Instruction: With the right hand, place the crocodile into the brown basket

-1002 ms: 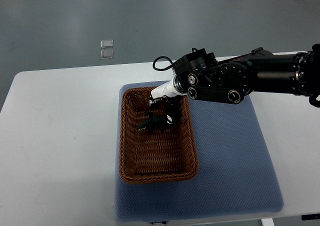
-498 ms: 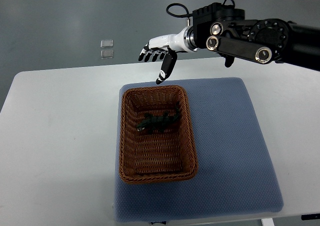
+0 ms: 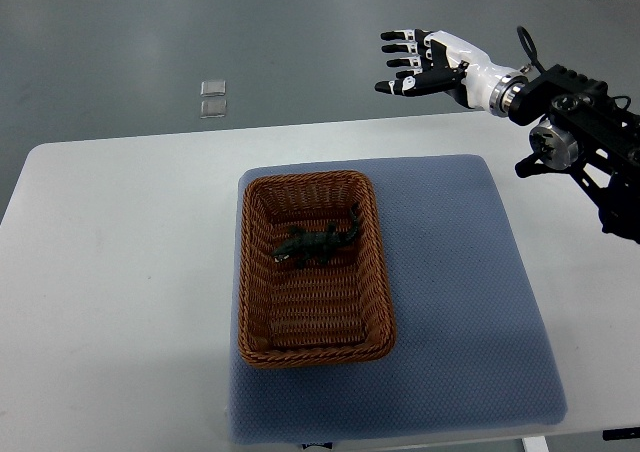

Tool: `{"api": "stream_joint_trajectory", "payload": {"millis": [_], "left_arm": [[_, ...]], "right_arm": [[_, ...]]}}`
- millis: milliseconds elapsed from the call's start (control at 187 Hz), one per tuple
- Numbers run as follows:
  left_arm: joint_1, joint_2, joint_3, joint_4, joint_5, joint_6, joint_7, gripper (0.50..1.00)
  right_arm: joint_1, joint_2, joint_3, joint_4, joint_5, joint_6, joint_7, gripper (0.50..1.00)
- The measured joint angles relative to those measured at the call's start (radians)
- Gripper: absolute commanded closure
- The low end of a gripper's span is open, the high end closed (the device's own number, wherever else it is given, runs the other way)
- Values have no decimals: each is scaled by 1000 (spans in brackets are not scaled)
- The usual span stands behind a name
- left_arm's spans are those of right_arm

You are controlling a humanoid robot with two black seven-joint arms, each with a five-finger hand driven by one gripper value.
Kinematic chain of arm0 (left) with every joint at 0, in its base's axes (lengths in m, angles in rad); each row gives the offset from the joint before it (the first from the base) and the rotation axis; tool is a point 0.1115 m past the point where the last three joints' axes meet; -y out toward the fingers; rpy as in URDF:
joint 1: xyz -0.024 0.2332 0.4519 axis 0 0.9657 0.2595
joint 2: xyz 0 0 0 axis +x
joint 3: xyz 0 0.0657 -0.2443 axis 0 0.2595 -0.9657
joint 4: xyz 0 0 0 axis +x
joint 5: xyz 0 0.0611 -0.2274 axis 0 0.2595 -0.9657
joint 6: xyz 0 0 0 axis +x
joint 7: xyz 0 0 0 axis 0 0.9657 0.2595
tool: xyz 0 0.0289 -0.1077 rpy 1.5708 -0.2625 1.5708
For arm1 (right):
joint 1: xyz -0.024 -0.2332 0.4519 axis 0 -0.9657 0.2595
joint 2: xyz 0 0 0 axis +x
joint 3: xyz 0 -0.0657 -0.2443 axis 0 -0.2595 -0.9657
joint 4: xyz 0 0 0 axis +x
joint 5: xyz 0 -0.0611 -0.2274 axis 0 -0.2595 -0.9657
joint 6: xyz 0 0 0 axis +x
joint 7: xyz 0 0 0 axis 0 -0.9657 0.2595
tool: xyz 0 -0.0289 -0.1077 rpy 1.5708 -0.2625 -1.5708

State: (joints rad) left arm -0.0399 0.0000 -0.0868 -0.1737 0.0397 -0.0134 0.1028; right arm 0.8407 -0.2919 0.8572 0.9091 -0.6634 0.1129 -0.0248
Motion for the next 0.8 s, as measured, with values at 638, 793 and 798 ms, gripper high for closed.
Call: {"api": "stream_joint_trajectory", "payload": {"millis": [638, 793, 798], "left_arm": [[0, 0, 1, -4, 0, 0, 0, 500], [0, 0, 1, -6, 0, 0, 0, 500], [0, 0, 1, -6, 0, 0, 0, 500]], "right_arm": [[-194, 163, 315, -133, 591, 14, 128, 576], [-209, 166, 315, -132, 593, 28, 136, 576], [-210, 166, 315, -132, 593, 29, 136, 574]]}}
